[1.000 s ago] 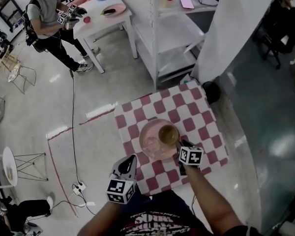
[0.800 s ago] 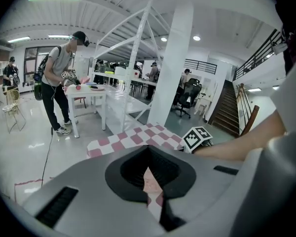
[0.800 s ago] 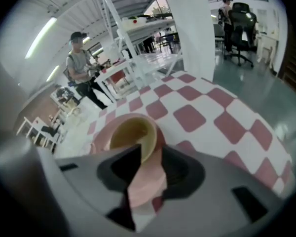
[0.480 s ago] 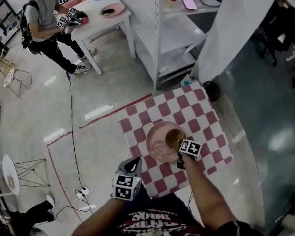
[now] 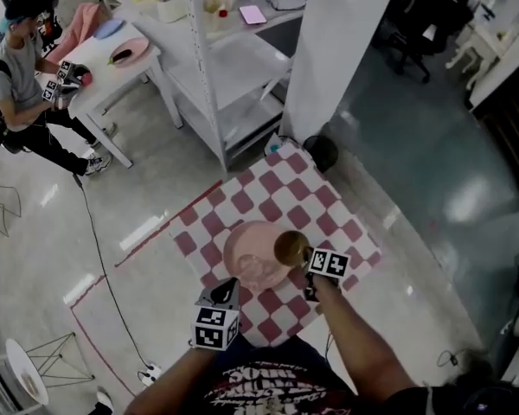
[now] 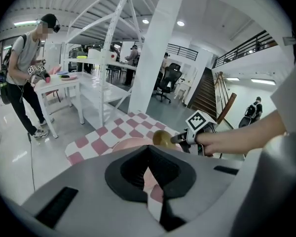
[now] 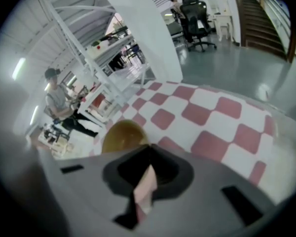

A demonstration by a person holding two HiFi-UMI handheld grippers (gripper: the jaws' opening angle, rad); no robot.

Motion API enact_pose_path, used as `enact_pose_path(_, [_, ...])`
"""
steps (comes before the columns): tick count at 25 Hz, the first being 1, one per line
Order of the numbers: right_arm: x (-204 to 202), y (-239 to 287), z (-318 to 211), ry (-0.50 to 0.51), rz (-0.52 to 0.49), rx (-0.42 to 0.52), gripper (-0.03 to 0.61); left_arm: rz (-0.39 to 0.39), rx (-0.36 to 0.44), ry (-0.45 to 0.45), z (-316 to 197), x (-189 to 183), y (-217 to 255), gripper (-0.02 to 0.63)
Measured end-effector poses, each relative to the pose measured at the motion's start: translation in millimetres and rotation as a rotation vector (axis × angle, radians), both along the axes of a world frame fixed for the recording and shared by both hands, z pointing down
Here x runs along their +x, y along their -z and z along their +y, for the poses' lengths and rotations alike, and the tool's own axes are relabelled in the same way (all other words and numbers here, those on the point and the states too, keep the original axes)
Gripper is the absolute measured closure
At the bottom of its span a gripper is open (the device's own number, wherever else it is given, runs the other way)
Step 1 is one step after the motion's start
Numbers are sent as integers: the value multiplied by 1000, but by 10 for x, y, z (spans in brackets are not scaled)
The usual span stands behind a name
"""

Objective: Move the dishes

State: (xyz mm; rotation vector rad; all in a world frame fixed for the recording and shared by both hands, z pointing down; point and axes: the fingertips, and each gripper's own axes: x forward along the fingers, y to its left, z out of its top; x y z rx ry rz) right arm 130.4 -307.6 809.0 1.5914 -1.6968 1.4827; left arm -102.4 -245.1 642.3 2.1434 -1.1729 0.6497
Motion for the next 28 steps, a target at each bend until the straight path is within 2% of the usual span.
enact_pose_path(3, [517,-22,197,-105,15,-19,535,15,-6,-16,-35,175,29,586])
enact_pose_path(7, [1233,-158,414,-243,28,-58,535,-13,-13,-22,22,306,28,586])
enact_pose_path(12, [1798,-393,510,-336,32,-83,535,-57,-25,20,147,265,90,586])
enact_pose_path(21, [2087,-725,290,-352,-22,-112,534,-138,-29,143,382,30,118,586])
enact_pose_path(25, [2089,-775,242,-234,52,-105,532,-139,-23,162,459,35,122,586])
enact_pose_path(26, [2084,-747,240,-206,77,-100,519,-138,-22,163,461,39,119,586])
enact_pose_path(27, [2079,-707,246,-187,96,-97,460,-135,-21,163,457,46,119,586])
enact_pose_path(28, [2074,-660,257,-175,109,-92,436,-132,-19,161,448,59,120,586])
